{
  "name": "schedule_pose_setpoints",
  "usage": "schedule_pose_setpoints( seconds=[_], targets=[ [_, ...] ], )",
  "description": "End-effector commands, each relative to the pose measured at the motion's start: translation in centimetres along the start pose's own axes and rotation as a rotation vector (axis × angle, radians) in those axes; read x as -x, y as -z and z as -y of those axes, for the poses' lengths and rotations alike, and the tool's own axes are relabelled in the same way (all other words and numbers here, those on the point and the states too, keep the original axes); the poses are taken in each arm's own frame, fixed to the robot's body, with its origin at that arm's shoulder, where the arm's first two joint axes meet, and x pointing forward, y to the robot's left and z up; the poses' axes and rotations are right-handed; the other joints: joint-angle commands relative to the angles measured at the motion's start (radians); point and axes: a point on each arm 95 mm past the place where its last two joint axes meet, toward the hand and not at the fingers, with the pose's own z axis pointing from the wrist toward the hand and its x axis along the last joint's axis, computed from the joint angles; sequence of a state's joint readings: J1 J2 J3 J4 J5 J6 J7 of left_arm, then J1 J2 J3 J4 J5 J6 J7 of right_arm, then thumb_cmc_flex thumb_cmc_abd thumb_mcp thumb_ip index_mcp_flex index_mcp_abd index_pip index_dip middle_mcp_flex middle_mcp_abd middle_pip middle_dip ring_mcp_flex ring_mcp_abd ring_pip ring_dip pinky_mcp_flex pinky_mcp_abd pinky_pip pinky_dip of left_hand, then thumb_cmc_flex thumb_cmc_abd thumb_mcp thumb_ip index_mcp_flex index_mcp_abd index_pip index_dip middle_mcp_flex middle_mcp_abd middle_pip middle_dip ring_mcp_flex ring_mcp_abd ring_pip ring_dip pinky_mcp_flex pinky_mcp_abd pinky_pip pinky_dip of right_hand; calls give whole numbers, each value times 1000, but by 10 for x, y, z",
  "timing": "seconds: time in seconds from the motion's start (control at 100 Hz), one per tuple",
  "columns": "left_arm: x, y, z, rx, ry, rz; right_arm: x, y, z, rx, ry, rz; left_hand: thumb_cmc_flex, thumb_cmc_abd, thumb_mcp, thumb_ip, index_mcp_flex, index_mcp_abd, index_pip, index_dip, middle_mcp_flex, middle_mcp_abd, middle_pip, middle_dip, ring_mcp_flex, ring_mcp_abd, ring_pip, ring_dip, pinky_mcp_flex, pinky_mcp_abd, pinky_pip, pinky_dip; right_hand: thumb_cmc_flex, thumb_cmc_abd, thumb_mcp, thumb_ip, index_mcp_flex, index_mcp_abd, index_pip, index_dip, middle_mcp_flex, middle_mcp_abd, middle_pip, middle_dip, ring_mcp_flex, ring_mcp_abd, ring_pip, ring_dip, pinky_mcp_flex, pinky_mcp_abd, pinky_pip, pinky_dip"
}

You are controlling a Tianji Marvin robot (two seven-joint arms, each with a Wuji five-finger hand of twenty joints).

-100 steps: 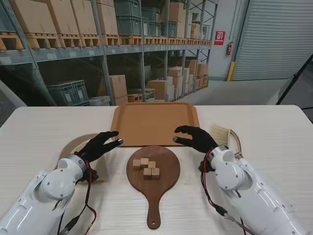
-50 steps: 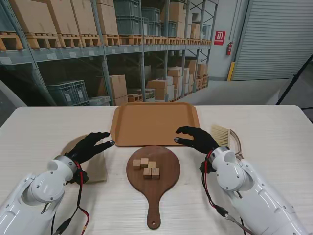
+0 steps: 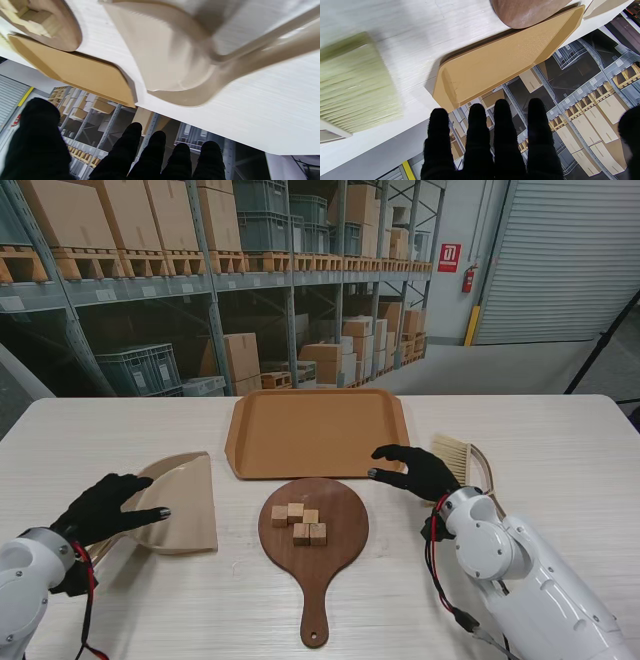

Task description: Sweep wood blocks off a wooden cutting board into a dustpan and pour them into a container

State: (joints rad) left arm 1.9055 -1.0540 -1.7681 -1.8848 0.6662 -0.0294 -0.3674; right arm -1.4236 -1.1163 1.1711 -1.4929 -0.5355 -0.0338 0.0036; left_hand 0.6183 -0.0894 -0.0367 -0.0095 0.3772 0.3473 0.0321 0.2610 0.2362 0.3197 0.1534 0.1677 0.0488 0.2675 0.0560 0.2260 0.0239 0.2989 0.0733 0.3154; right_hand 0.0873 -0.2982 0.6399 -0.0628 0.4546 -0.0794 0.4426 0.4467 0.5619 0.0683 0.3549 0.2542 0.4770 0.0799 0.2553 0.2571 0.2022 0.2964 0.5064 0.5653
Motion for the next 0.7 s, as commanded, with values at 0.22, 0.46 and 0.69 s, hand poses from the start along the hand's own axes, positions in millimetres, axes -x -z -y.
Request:
schedule_pose_setpoints(
  seconds=[0.22, 0.46, 0.69],
  targets=[
    [33, 29, -3, 83, -128, 109, 5, 6, 4, -20, 9, 12, 100, -149, 25, -5, -67, 51, -33, -25, -54, 6, -10, -5, -23, 23, -8, -5, -2, -13, -8, -5, -20, 7, -8, 12, 21, 15, 2, 1, 13, 4, 18, 17, -15, -17, 0, -9, 1, 24, -34, 33],
    [47, 33, -9, 114, -187, 172, 8, 9, 5, -26, 15, 16, 126, -164, 28, -7, -70, 62, -30, -27, -56, 13, 3, 0, -14, 29, 9, 1, 16, -13, -5, -10, -20, 8, -8, 12, 26, 17, 1, 1, 18, 4, 17, 19, -14, -17, 0, -9, 2, 24, -35, 35],
    [53, 27, -17, 160, -209, 207, 11, 11, 5, -24, 15, 25, 128, -155, 27, -7, -58, 68, -25, -29, -40, 19, 12, 4, -3, 35, 30, 6, 33, -7, 1, -13, -19, 9, -10, 11, 29, 18, 1, 3, 21, 4, 18, 21, -11, -15, 1, -8, 2, 24, -37, 37]
  ],
)
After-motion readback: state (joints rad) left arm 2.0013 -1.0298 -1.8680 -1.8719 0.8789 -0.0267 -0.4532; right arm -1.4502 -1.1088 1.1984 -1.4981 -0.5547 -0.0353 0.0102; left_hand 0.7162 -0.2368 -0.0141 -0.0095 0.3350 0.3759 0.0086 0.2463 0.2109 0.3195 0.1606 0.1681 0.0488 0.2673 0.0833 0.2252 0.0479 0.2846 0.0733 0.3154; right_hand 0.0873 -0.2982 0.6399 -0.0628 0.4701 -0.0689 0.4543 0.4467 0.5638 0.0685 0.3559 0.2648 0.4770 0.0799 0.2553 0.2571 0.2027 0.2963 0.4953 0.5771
